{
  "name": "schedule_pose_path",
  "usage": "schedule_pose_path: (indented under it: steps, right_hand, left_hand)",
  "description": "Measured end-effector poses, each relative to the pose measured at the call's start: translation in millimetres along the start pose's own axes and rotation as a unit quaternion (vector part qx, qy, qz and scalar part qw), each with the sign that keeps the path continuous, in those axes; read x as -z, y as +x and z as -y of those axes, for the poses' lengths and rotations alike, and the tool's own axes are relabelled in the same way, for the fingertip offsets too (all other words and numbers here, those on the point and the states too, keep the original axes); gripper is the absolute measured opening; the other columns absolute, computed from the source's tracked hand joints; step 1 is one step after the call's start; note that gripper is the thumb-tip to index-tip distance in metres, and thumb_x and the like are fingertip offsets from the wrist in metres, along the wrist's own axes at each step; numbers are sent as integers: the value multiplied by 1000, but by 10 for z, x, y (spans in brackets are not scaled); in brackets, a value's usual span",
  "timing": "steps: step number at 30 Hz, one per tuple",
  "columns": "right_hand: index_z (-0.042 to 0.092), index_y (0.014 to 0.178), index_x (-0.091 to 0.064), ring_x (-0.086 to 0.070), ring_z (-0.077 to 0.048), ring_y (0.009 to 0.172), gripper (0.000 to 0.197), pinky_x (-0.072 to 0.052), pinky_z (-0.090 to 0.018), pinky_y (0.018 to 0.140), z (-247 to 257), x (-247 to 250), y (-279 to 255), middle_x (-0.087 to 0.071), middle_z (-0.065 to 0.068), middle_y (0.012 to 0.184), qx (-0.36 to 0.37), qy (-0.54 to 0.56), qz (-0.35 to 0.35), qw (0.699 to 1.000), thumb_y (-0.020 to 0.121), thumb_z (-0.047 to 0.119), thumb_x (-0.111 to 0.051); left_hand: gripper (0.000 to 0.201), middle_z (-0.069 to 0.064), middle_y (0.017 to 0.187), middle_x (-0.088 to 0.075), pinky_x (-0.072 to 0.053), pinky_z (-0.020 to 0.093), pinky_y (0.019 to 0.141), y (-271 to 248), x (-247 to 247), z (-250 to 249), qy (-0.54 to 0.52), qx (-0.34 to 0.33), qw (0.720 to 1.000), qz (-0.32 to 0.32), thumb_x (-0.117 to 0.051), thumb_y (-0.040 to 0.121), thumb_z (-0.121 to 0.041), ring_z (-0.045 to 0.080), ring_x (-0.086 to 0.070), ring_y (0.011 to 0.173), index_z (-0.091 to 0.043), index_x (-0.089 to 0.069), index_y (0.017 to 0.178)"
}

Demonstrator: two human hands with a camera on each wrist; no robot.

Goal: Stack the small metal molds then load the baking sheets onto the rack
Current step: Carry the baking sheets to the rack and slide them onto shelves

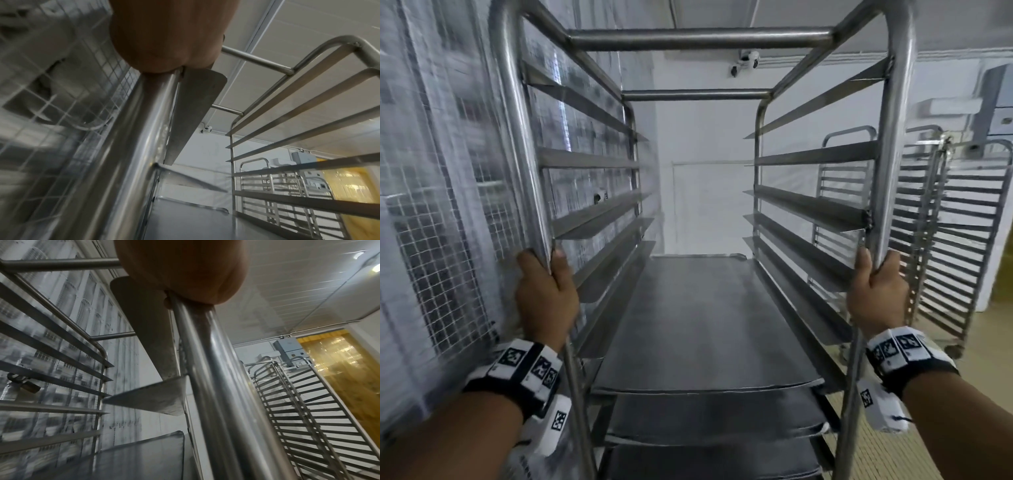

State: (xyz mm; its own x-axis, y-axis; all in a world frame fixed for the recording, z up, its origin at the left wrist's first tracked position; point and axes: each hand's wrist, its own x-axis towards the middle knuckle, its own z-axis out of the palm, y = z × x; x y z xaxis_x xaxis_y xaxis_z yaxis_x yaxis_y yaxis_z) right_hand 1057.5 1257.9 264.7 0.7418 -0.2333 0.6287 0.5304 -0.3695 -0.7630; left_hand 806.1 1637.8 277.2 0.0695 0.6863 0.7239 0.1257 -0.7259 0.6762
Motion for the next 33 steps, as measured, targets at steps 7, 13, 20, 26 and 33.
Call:
schedule_pose_path:
  steps: [7, 13, 20, 26, 33]
  right_hand:
    - [2, 105, -43, -49, -28, 63, 47, -36, -35, 64, 69, -16, -49, -51, -12, 71, -12, 12, -9, 1000, 102, 49, -42]
    - [-1, 101, -45, -44, -12, 55, 42, -28, -23, 49, 189, 137, -281, -45, 0, 65, 18, 18, -28, 999, 104, 41, -45]
    - [3, 101, -44, -50, -28, 61, 46, -37, -34, 60, 98, 369, -328, -55, -17, 73, 45, -9, -62, 997, 103, 48, -43]
    - [10, 97, -39, -54, -32, 63, 42, -40, -38, 60, -83, 423, -84, -55, -19, 73, 35, -27, -67, 997, 102, 52, -41]
    - [11, 102, -39, -59, -40, 64, 47, -51, -49, 60, -402, 248, 384, -52, -14, 67, 20, -43, -67, 997, 100, 58, -37]
  left_hand:
    - [48, 34, 96, -65, -37, 41, 63, 19, -2, -9, -19, -4, 1000, 1, -42, 108, -38, 52, -64, 81, 5, -44, 128]
    - [46, 31, 91, -63, -34, 40, 62, 29, 185, 3, -1, -11, 1000, -3, -43, 109, -35, 50, -64, 81, 8, -46, 125]
    - [46, 24, 88, -61, -36, 39, 62, 24, 149, -46, -41, -13, 999, 21, -40, 109, -37, 44, -62, 75, 5, -43, 127]
    - [48, 32, 93, -67, -38, 41, 61, -22, -187, -142, -46, -20, 998, 33, -40, 108, -42, 51, -64, 79, 1, -42, 129]
    - [46, 34, 94, -65, -40, 43, 63, -72, -736, -283, -40, -14, 999, 31, -39, 108, -42, 53, -63, 81, -1, -41, 127]
